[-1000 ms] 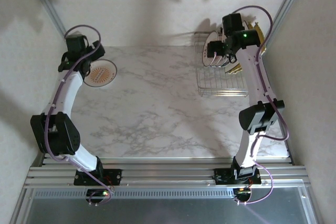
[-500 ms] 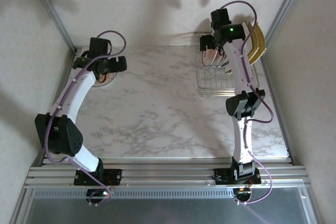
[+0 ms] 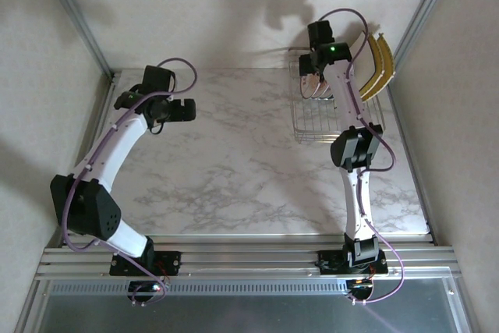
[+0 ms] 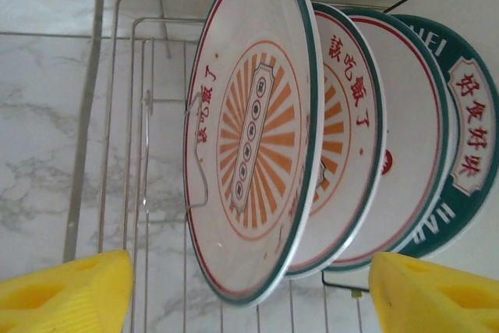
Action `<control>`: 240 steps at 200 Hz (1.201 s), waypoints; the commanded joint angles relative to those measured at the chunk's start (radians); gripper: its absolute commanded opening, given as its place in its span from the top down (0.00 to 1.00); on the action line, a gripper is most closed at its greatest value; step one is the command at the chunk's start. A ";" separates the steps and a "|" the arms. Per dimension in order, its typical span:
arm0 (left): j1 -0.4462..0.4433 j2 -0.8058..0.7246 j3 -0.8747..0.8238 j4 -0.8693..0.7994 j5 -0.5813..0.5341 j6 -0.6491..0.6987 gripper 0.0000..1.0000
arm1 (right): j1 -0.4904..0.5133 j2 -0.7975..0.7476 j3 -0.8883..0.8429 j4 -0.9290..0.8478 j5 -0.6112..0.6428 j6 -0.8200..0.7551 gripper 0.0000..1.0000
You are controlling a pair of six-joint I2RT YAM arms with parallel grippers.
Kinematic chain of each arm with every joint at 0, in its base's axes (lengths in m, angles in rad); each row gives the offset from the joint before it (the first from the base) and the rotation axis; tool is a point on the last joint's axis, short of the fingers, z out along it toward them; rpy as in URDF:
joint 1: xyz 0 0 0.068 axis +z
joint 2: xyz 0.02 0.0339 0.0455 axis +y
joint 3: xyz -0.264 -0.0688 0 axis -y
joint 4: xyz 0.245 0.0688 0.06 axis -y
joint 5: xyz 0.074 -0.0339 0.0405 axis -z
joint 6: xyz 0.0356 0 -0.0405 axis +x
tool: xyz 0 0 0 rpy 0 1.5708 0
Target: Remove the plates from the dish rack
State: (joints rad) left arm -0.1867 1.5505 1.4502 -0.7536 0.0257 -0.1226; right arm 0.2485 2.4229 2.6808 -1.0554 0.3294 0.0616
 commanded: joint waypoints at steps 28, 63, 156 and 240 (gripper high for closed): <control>-0.002 -0.011 -0.027 -0.009 -0.032 0.014 0.01 | -0.004 0.057 -0.006 0.142 0.067 -0.016 0.31; -0.002 -0.002 -0.019 -0.003 -0.027 0.018 0.01 | -0.007 0.087 -0.004 0.173 0.094 -0.006 0.36; -0.002 0.024 -0.008 0.003 -0.021 0.029 0.01 | -0.018 0.129 -0.001 0.206 0.134 0.027 0.50; -0.002 0.019 -0.021 0.000 -0.017 0.026 0.00 | -0.024 0.136 0.001 0.215 0.129 0.041 0.68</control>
State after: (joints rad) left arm -0.1864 1.5784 1.4284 -0.7528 0.0227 -0.1078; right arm 0.2268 2.5511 2.6766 -0.8555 0.4458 0.0933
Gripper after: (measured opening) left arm 0.995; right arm 0.330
